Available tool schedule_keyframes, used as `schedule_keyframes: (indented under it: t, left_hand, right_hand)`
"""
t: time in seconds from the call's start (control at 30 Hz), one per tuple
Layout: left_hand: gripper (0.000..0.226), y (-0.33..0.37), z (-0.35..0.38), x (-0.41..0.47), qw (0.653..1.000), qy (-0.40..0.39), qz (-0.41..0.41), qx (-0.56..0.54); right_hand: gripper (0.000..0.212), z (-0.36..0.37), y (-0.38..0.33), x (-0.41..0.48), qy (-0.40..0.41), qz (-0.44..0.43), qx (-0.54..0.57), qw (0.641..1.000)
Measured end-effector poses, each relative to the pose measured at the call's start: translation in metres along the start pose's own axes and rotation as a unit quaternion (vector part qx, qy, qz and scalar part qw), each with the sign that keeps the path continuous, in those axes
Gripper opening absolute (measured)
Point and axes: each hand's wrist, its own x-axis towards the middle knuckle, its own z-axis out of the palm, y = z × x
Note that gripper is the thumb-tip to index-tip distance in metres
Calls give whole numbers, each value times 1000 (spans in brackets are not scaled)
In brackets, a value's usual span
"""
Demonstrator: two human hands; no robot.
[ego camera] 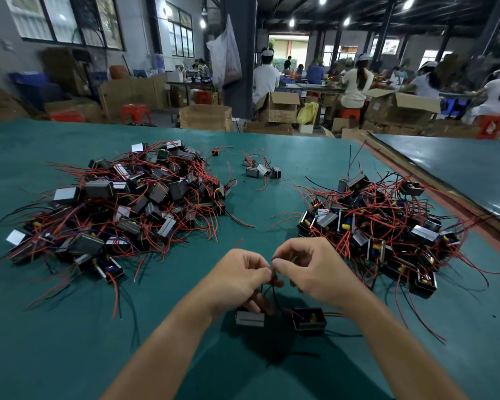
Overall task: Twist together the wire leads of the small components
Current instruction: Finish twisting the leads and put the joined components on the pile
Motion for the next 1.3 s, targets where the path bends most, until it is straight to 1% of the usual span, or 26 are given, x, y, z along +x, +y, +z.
schedule_keyframes:
  t: [0.1, 0.17, 0.2, 0.27, 0.33, 0.4, 0.5, 0.57, 0.6, 0.7, 0.77, 0.83, 0.9, 0.97, 1.0, 1.07, 1.13, 1.17, 1.23, 1.3]
  left_hand:
    - [25, -3, 5, 2, 996, 46, 39, 69]
    - [26, -7, 7, 3, 987, 87, 81, 111]
    - [24, -8, 8, 2, 978, 109, 114, 140]
    - [18, -10, 7, 2, 940, 146, 200, 235]
    - [14, -10, 6, 1, 901, 166, 252, 312]
    - [11, -12, 6, 0, 882, 175, 267, 346]
    - [9, -13, 6, 0, 869, 175, 256, 384]
    - [10, -13, 5, 0, 875, 166, 238, 389]
    - [12, -13, 5, 1, 887, 155, 221, 375]
    - [20, -11, 5, 3, 952, 97, 132, 259]
    - [23, -10, 3, 5, 979, 58, 70, 184]
    - [24, -9, 2, 7, 993, 31, 36, 111]
    - [25, -8, 1, 8, 998, 25, 18, 52]
    - [27, -9, 0, 7, 998, 54, 16, 41]
    - [27, -11, 0, 7, 995, 77, 23, 62]
    - [23, -14, 1, 9, 984, 116, 49, 124]
    - [18, -16, 2, 10, 967, 139, 94, 191]
    - [16, -16, 2, 10, 957, 145, 118, 222]
    - [14, -16, 3, 8, 936, 148, 165, 273]
    - [12, -16, 4, 6, 913, 157, 200, 320]
  right_hand:
    - [27, -1, -1, 0, -2, 58, 19, 998]
    - [35, -1, -3, 0, -13, 115, 74, 990]
    - [36, -3, -4, 0, -21, 144, 108, 983]
    - [28, -8, -7, 0, -44, 186, 160, 968]
    - [21, -12, -9, -1, -65, 205, 192, 957]
    - [18, -14, -9, -2, -70, 210, 200, 955]
    - [19, -14, -8, -2, -73, 194, 188, 960]
    - [18, -13, -7, -3, -83, 171, 173, 966]
    - [18, -13, -6, -3, -86, 151, 154, 972]
    - [20, -8, -3, -2, -74, 66, 42, 994]
    - [20, -4, -1, -2, -58, 21, -26, 998]
    - [17, 0, 2, -1, -27, -26, -96, 995]
    - [15, 5, 3, -2, 11, -69, -158, 985]
    - [14, 9, 2, -2, 33, -77, -156, 984]
    - [15, 11, 1, -2, 33, -62, -125, 990]
    - [19, 12, -3, 0, 21, 11, -13, 1000]
    - [24, 13, -5, 2, 16, 102, 104, 989]
    - [26, 12, -5, 2, 18, 135, 139, 981]
    - [29, 10, -6, 1, 12, 183, 162, 970]
    - [30, 5, -7, 0, -20, 226, 157, 961]
